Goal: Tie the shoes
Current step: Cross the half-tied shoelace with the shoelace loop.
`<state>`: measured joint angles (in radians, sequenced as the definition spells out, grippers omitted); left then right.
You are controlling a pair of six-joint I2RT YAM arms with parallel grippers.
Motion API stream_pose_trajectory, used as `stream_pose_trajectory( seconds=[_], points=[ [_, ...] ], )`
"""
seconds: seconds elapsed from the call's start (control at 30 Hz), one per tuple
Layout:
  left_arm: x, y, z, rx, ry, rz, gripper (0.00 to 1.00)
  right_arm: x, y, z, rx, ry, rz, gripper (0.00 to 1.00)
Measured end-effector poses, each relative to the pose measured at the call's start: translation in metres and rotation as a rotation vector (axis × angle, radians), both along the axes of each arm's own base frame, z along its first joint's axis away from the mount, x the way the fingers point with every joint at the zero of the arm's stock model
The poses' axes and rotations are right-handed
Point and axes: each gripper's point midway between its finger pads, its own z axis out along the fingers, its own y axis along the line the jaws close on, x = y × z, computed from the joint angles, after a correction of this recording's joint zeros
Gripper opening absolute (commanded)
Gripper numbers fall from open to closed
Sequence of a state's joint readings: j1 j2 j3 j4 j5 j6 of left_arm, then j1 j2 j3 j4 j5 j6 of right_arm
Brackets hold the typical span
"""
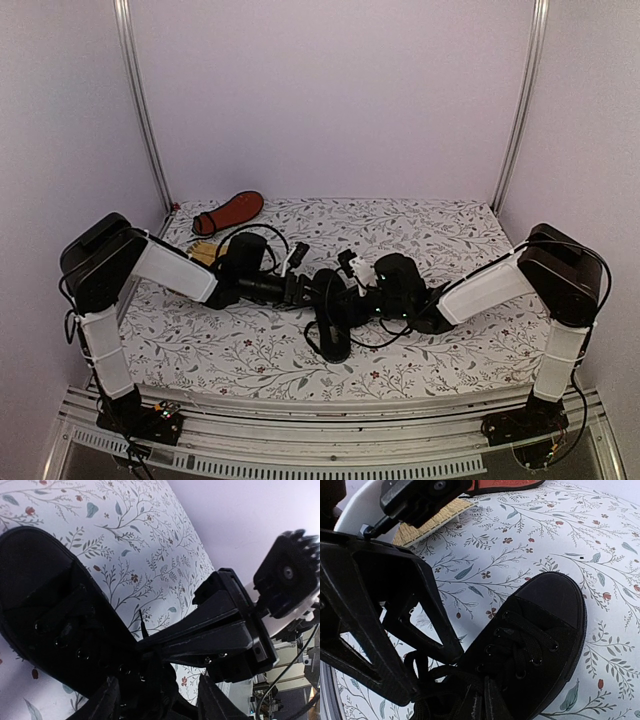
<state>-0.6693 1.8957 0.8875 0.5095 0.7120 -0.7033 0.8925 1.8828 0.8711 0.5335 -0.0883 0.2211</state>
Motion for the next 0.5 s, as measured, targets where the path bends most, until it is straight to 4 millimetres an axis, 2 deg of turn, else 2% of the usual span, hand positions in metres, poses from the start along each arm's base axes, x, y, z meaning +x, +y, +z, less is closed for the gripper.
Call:
stream_pose_trajectory(
  seconds=[0.23, 0.5],
  points=[
    [-0.002, 0.0, -0.012, 0.026, 0.025, -0.008, 0.39, 0.0, 0.0, 0.003, 0.005, -0.004, 0.001, 0.02],
    [-0.007, -0.004, -0.011, 0.021, 0.026, -0.025, 0.12, 0.0, 0.0, 0.004, 0.007, -0.005, 0.0, 0.02]
  ],
)
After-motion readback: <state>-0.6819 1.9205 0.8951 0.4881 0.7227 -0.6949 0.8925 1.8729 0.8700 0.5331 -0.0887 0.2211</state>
